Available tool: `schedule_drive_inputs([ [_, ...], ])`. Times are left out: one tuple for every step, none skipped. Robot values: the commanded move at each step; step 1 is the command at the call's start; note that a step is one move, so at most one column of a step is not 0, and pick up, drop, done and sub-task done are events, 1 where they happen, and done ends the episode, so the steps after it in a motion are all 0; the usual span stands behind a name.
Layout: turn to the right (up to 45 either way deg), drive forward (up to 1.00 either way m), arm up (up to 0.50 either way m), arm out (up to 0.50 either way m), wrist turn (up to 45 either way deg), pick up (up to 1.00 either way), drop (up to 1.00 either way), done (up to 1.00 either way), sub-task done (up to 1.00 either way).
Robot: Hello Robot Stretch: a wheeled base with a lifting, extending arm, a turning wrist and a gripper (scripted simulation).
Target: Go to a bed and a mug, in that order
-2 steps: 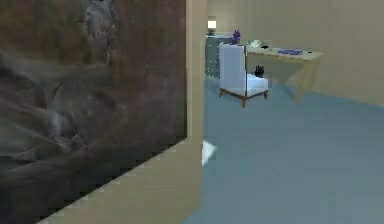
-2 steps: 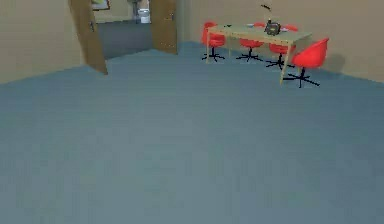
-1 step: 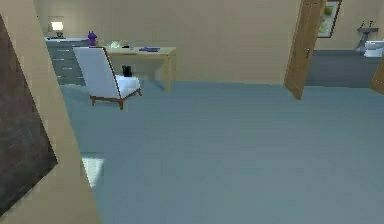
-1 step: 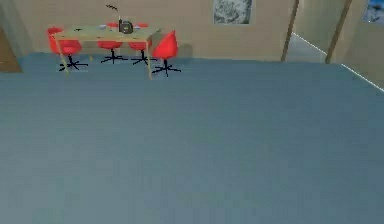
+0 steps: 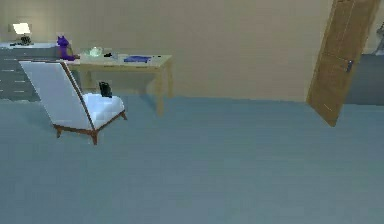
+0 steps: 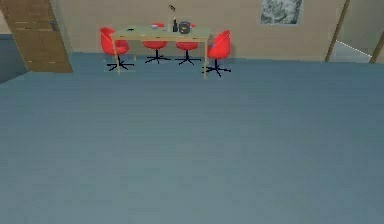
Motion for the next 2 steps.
schedule_drive_inputs([
  [0.0,0.20,0.00,0.00,0.0,0.00,0.00,0.00,0.00],
  [-15.0,0.00,0.00,0.00,0.0,0.00,0.00,0.00,0.00],
])
